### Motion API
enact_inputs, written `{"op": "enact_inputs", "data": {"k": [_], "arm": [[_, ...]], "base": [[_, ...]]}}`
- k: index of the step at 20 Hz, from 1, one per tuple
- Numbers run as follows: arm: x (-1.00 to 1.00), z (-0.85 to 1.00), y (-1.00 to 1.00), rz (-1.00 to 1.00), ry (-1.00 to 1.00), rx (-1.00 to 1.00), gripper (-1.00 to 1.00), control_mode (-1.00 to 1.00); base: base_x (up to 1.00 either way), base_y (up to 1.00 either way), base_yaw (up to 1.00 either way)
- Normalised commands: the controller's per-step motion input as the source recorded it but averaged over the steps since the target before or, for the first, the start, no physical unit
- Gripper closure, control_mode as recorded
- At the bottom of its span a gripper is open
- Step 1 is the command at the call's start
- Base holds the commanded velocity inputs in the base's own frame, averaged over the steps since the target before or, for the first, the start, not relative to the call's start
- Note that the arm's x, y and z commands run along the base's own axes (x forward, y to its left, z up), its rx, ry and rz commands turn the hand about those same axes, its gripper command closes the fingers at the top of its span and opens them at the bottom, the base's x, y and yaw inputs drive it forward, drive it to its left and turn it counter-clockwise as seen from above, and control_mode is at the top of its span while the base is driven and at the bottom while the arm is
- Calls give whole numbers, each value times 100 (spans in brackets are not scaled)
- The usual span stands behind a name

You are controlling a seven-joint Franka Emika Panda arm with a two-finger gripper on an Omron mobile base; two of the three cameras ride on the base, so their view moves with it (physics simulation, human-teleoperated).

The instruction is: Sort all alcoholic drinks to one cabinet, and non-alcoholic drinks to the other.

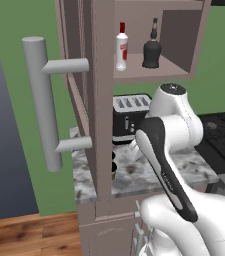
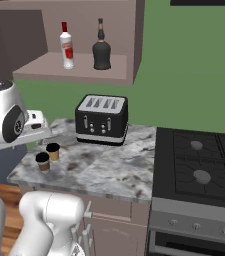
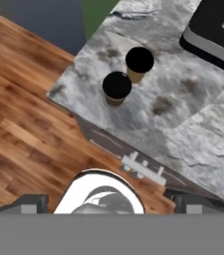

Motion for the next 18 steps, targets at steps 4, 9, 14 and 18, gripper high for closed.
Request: {"op": "enact_inputs", "data": {"k": [4, 9, 14, 18], "arm": [[3, -36, 9, 13, 0, -2, -100, -100], [5, -31, 17, 14, 0, 0, -100, -100], [17, -23, 13, 9, 0, 0, -100, -100], [16, -14, 6, 0, 0, 0, -100, -100]], "base": [[0, 0, 0], [0, 0, 0], [0, 0, 0], [0, 0, 0]]}}
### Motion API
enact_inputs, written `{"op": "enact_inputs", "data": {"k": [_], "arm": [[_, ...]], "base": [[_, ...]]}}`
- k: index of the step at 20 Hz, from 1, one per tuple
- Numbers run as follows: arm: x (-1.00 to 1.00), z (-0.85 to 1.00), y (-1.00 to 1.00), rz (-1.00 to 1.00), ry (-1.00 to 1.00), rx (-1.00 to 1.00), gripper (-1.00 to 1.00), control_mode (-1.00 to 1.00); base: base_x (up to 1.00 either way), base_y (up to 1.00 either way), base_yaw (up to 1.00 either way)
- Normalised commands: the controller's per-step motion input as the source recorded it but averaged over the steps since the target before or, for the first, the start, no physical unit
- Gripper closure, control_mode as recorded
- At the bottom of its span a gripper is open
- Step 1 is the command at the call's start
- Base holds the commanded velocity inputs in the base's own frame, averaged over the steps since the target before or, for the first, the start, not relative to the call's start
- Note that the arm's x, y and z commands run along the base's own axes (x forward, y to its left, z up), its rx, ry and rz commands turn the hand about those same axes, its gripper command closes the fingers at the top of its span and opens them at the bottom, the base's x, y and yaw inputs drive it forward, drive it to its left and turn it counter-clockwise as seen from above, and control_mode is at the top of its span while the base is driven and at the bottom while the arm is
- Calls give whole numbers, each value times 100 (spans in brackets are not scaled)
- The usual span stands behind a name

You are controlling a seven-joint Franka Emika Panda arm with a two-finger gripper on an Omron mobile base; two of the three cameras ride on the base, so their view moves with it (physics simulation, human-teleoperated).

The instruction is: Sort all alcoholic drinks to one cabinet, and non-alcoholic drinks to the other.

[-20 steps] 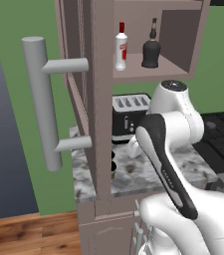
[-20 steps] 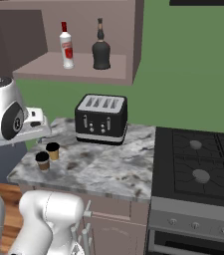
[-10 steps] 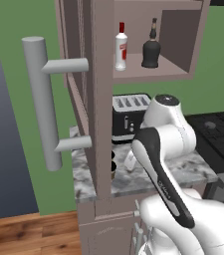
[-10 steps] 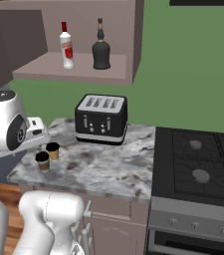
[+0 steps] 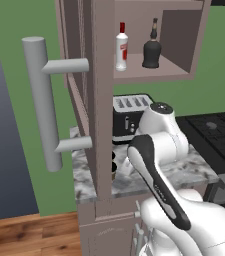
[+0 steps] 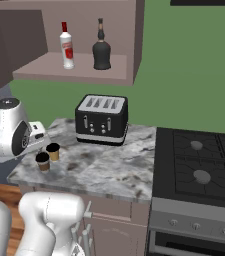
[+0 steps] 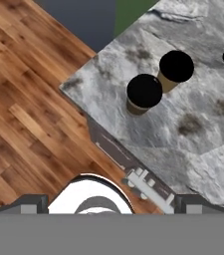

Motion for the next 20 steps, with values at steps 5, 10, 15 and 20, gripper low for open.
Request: {"op": "enact_inputs", "data": {"k": [5, 10, 15, 20], "arm": [[11, -15, 4, -3, 0, 0, -100, -100], [15, -16, 8, -6, 0, 0, -100, -100], [16, -16, 6, -6, 0, 0, -100, -100], [18, -15, 6, -5, 0, 0, -100, -100]], "base": [[0, 0, 0], [0, 0, 0], [0, 0, 0], [0, 0, 0]]}}
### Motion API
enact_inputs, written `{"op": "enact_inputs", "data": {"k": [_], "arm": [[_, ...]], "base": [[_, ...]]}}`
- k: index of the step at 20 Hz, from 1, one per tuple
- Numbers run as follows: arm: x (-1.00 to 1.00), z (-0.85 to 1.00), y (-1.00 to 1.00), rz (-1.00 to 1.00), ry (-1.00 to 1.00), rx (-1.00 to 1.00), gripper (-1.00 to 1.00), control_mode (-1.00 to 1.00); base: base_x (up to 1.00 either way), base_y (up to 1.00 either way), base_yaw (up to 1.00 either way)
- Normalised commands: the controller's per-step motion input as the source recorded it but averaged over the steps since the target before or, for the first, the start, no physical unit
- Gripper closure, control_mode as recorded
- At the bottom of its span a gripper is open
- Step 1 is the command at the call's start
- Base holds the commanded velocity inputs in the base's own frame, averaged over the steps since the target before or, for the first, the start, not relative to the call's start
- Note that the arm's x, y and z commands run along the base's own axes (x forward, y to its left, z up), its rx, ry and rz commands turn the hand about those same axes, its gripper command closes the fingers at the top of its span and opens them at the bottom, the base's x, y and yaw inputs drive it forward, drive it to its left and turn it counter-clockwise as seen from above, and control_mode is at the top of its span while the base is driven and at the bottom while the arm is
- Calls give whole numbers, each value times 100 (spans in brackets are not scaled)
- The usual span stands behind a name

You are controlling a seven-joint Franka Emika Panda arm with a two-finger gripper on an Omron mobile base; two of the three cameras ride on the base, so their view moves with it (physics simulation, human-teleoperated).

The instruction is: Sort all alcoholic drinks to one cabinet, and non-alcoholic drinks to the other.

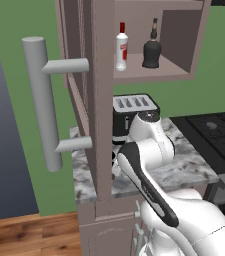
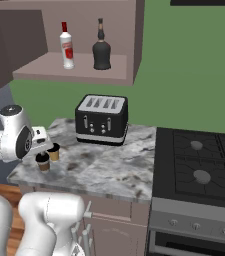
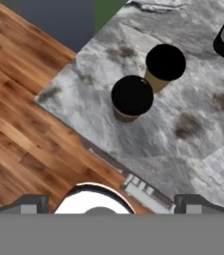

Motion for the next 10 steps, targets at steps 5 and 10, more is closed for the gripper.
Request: {"op": "enact_inputs", "data": {"k": [5, 10], "arm": [[22, -20, 8, -4, 0, 0, -100, -100], [23, -21, 11, -3, 0, 0, -100, -100]], "base": [[0, 0, 0], [0, 0, 0]]}}
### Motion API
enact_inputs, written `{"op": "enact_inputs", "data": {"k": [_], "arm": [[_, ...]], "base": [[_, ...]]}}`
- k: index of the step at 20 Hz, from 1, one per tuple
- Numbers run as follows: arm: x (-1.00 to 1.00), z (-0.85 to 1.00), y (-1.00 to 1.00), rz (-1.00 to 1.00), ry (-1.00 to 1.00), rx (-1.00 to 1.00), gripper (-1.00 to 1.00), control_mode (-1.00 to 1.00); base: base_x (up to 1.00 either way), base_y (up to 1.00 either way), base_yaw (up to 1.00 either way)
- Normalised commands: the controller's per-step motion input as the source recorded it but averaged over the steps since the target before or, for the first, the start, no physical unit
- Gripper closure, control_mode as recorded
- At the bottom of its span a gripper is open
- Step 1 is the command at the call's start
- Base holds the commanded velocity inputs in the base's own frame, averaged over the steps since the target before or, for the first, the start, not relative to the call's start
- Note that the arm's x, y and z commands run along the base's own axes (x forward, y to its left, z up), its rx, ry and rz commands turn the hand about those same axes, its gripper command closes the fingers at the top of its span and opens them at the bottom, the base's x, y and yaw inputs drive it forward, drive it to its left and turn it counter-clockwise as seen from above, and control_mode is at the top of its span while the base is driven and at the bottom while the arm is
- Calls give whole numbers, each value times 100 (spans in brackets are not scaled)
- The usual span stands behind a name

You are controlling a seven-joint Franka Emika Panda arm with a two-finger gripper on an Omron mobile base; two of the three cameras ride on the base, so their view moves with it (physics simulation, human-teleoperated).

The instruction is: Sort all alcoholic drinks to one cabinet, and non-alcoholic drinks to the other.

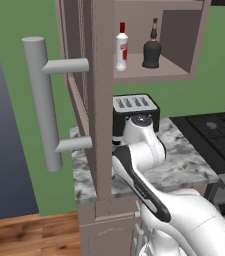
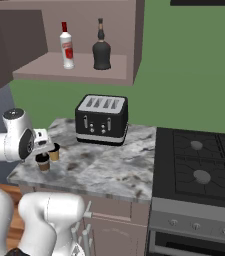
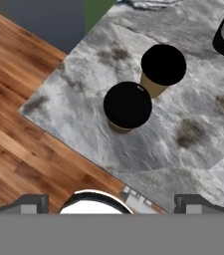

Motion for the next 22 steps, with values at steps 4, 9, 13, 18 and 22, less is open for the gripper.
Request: {"op": "enact_inputs", "data": {"k": [4, 9, 13, 18, 22], "arm": [[25, -25, 13, -1, 0, 0, -100, -100], [26, -25, 12, -2, 0, 0, -100, -100], [21, -18, 7, -3, 0, 0, -100, -100], [17, -12, 4, -4, 0, 0, -100, -100], [21, -14, 4, -4, 0, 0, -100, -100]], "base": [[0, 0, 0], [0, 0, 0], [0, 0, 0], [0, 0, 0], [0, 0, 0]]}}
